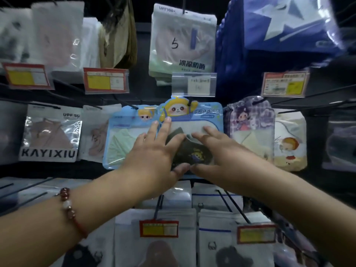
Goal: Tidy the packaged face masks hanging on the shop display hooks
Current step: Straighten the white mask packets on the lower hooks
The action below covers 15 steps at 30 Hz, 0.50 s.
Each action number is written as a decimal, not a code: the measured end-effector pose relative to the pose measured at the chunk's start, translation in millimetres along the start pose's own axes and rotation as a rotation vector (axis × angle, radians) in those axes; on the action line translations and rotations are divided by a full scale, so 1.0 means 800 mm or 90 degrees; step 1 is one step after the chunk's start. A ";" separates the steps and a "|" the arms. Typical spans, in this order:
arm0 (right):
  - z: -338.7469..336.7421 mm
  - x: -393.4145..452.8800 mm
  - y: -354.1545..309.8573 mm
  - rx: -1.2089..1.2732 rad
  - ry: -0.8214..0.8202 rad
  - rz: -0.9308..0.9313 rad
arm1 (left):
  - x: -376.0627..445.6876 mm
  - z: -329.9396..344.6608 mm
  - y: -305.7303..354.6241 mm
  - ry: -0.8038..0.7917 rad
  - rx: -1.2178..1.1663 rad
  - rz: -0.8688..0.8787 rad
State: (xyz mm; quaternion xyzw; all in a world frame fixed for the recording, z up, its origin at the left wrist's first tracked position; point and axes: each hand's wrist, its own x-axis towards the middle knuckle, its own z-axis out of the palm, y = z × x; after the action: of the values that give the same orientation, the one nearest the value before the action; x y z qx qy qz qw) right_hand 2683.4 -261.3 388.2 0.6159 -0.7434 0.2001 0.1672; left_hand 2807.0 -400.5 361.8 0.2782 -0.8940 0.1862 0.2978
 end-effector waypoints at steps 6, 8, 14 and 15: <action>0.024 0.035 0.005 -0.029 -0.001 0.030 | 0.035 0.030 -0.001 0.005 -0.023 -0.044; 0.034 0.050 0.011 -0.039 0.018 0.036 | 0.048 0.042 -0.006 0.016 -0.016 -0.041; 0.055 0.083 0.029 -0.043 0.031 0.053 | 0.074 0.078 -0.014 0.045 0.011 -0.031; 0.058 0.084 0.032 -0.041 0.035 0.050 | 0.076 0.083 -0.016 0.052 0.000 -0.029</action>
State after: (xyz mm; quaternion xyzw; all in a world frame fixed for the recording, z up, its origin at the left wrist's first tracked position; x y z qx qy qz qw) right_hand 2645.7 -337.7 379.2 0.5749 -0.7683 0.1992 0.1990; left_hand 2745.5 -466.9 352.9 0.2908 -0.8745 0.1901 0.3384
